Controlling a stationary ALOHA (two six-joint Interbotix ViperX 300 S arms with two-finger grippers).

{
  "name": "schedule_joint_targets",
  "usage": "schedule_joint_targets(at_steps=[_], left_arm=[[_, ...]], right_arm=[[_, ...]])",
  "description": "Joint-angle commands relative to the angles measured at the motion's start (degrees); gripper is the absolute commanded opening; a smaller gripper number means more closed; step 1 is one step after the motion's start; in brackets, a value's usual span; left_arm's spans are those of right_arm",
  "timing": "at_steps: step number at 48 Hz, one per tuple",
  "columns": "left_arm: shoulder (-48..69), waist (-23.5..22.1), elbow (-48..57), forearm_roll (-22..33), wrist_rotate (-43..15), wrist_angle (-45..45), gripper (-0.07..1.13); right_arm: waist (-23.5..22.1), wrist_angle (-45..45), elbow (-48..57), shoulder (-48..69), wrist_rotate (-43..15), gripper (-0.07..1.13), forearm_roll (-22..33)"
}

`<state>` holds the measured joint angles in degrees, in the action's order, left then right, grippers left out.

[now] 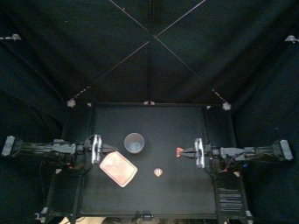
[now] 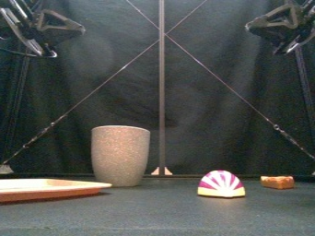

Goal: Pick the onion then place it on the pink plate
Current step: Pick the onion

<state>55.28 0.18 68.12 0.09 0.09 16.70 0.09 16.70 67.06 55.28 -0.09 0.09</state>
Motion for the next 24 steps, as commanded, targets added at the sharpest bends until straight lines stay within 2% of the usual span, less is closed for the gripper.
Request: schedule_joint_targets(at_steps=[1, 9, 14, 18, 24], left_arm=[[-0.4, 0.3, -2.3, 1.8, 0.0, -1.8, 0.15], [-0.3, 0.2, -3.2, 2.6, -0.2, -5.4, 0.16], [-0.3, 0.4, -3.3, 2.2, -0.5, -5.6, 0.16], [-0.2, 0.5, -3.3, 1.3, -0.5, -5.6, 0.17], [-0.2, 0.8, -3.2, 0.7, -0.4, -5.5, 0.19]], right_arm=[[0.0, -0.1, -0.7, -1.1, -0.4, 0.12, -0.6], [0.0, -2.1, -2.3, -3.1, -2.3, 0.14, -2.4], [0.0, -2.7, -3.6, -5.1, -2.5, 0.23, -2.5], [0.4, -2.5, -4.5, -6.8, -2.5, 0.41, -2.8], [0.9, -1.1, -5.7, -9.2, -2.5, 0.79, -5.2]])
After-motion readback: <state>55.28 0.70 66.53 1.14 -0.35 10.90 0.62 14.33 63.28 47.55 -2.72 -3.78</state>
